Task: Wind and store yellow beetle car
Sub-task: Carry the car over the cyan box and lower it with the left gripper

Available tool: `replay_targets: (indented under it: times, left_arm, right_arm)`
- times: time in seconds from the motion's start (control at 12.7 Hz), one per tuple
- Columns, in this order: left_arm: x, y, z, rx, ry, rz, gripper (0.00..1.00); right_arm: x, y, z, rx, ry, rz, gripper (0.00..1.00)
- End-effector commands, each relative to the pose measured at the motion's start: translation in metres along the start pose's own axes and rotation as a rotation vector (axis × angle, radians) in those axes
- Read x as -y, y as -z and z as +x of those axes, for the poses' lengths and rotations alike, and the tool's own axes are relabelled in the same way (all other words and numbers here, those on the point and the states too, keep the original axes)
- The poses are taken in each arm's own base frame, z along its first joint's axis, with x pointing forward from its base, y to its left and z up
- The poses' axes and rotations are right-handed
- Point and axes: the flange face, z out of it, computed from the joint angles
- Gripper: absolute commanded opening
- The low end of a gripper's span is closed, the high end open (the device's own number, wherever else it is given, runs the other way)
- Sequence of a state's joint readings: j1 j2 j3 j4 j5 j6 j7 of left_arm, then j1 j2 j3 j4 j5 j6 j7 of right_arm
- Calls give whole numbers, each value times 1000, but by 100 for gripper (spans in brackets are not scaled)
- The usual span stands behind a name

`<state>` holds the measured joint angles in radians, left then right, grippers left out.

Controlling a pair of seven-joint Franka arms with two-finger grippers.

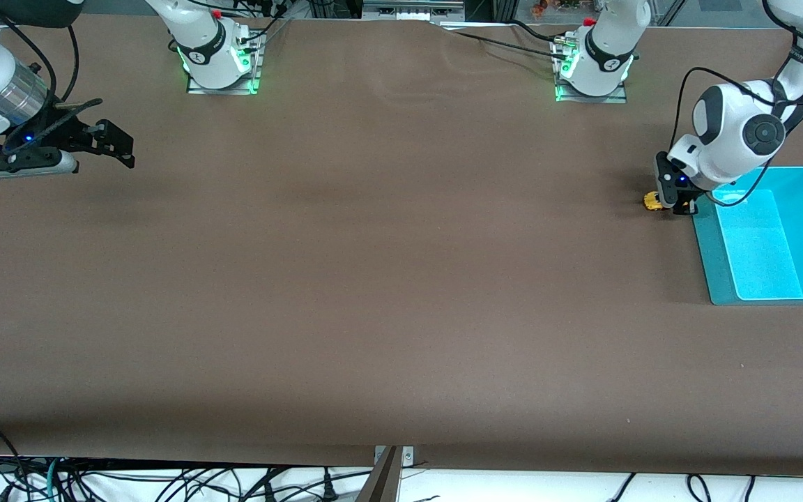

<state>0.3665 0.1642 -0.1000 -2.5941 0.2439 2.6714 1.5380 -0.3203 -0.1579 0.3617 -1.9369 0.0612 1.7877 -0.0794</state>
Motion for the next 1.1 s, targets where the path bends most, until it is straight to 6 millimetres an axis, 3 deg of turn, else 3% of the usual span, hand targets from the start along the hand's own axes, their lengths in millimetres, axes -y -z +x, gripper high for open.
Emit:
replay_targets:
  times: [0.0,0.08,0.24,0.39,0.55,0.63,0.79,0.94,1.02]
  left_arm:
    - [21,54,48,7,-53,26,0]
    - [32,72,47,5,-33,-7,0]
    - [64,119,23,0,-19,-66,0]
    - [95,157,-14,-13,-91,-82,0]
    - [110,169,-63,-33,-130,-80,0]
    - [121,167,-91,-44,-152,-73,0]
    - [137,140,-139,-74,-199,-89,0]
    - [138,107,-166,-105,-201,-114,0]
    - [134,88,-193,-126,-168,-125,0]
  right_arm:
    - [-2,6,0,4,10,-10,100]
    - [-4,5,-1,6,23,-10,100]
    - [-4,6,0,3,78,-10,100]
    - [-3,6,0,3,78,-8,100]
    - [-3,6,0,1,77,-7,100]
    - [-4,6,0,2,76,-6,100]
    - [-4,5,1,4,77,-5,100]
    - [-6,3,1,7,74,-2,100]
    - [-6,3,1,7,73,-2,100]
